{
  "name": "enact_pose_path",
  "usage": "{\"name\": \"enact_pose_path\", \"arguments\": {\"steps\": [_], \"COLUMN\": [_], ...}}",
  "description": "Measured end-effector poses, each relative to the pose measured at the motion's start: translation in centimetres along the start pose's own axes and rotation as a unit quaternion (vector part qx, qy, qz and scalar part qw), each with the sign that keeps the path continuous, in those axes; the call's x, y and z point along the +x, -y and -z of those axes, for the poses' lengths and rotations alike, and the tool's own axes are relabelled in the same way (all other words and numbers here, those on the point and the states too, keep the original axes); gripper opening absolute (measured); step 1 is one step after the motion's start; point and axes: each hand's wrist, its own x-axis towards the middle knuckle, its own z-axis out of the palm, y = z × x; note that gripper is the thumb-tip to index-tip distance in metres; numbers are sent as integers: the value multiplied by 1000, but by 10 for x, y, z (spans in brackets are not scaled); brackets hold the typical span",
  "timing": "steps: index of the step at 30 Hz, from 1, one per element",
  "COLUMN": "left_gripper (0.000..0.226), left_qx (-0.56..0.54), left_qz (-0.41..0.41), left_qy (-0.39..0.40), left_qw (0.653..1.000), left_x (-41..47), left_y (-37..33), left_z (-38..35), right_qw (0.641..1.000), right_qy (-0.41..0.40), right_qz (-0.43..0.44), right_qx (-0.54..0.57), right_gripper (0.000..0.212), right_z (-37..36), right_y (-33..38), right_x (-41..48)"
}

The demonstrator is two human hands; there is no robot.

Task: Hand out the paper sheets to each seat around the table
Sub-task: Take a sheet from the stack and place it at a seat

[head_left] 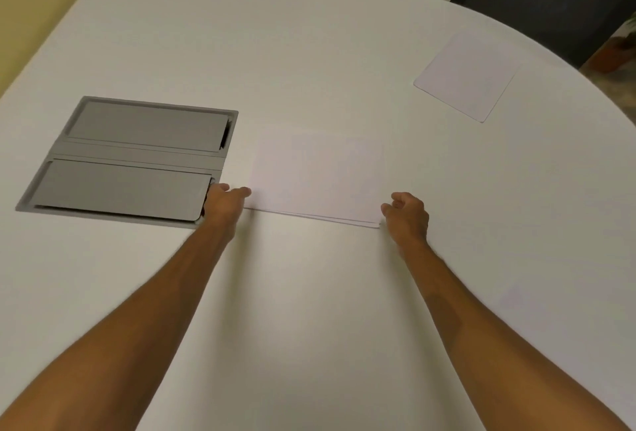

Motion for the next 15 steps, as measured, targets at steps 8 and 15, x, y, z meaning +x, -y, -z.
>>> {"name": "enact_pose_path", "arguments": {"steps": [8,15], "left_gripper": [19,22], "left_qx": [12,44], "left_qz": [27,32], "left_qy": [-6,-15], "left_qw": [1000,998], "left_x": [11,16], "left_y": [-14,-10], "left_z": [-17,-21], "right_qw": [989,981], "right_qy": [-42,-28], "right_qz": [-100,-151], "right_qx": [100,117], "right_gripper": [21,24], "right_z": [-10,-9], "right_y": [1,3], "right_x": [27,37]}}
